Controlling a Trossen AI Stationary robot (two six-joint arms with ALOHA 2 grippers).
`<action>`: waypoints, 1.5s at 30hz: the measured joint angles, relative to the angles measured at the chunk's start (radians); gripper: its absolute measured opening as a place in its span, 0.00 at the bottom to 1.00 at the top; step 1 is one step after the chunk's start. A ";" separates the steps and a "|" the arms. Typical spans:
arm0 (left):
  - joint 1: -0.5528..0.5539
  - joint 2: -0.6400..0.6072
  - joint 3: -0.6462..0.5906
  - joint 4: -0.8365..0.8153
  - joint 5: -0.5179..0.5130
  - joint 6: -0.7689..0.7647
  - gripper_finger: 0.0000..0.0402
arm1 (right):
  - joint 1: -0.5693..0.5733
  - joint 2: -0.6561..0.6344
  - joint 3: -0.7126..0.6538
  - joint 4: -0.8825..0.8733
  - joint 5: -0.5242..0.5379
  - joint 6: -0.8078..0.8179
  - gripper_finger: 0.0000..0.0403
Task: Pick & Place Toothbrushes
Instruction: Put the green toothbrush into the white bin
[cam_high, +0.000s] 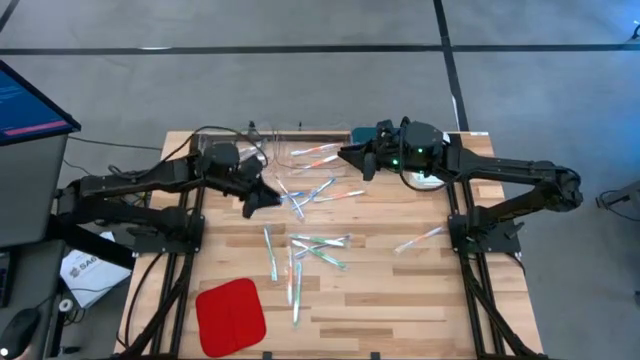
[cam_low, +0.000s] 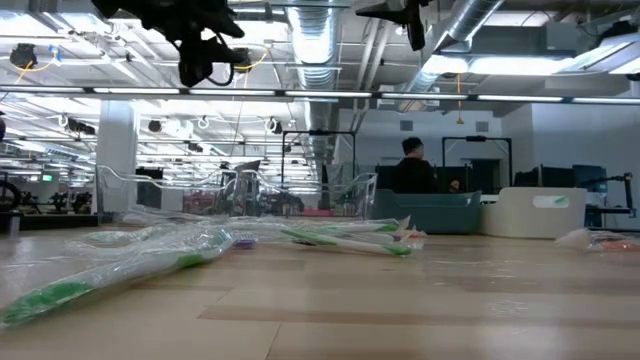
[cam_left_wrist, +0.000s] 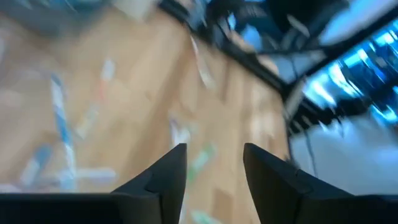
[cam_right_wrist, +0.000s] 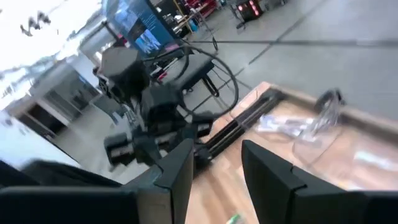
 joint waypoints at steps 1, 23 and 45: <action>-0.016 0.000 0.000 -0.025 0.018 0.000 0.38 | 0.004 0.000 0.000 0.001 0.000 0.033 0.33; -0.473 -0.004 -0.229 -0.181 -0.070 -0.232 0.33 | 0.368 0.213 0.000 -0.009 0.005 0.127 0.33; -0.572 -0.043 -0.284 0.039 -0.180 -0.368 0.29 | 0.477 0.370 0.094 -0.154 0.118 -0.161 0.26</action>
